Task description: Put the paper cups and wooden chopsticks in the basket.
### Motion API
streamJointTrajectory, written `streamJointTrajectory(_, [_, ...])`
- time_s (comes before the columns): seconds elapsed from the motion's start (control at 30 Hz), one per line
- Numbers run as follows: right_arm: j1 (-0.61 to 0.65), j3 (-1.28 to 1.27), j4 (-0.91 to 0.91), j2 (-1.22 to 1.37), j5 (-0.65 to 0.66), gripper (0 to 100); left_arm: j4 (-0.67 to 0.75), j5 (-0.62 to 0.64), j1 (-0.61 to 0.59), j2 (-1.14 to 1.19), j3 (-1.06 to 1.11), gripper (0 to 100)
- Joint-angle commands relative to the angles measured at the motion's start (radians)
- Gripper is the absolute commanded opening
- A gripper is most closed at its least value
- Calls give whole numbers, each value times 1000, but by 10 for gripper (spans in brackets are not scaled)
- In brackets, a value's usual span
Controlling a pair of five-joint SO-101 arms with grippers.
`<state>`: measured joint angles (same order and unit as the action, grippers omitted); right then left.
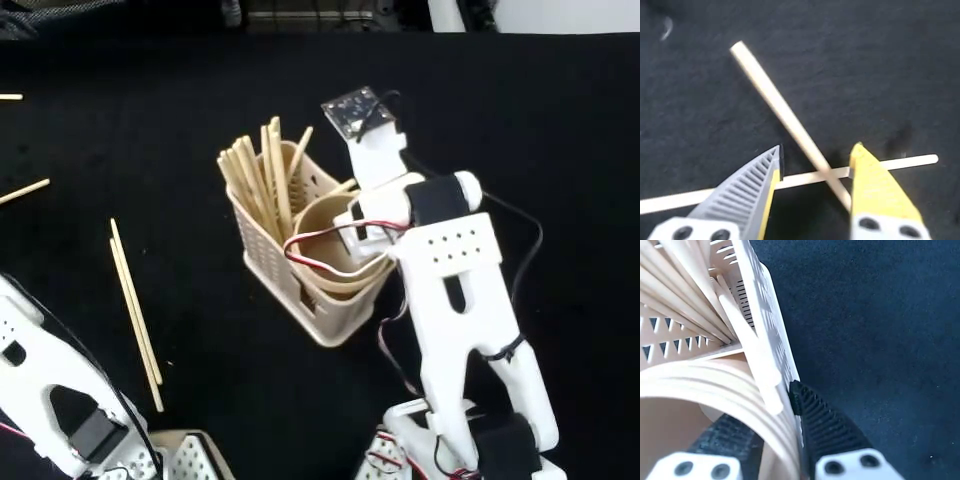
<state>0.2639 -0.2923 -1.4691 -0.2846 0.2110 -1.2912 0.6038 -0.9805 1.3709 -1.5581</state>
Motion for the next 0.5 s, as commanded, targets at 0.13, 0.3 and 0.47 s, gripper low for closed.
streamJointTrajectory(0.13, [-3, -27, 18, 125, -9, 11, -40, 43, -5, 0, -62, 73])
streamJointTrajectory(0.3, [-3, -27, 20, 125, -9, 11, -92, 44, -1, -12, -81, 29])
streamJointTrajectory(0.47, [0, -27, 18, 125, -14, 11, -233, 43, 2, -110, -107, 29])
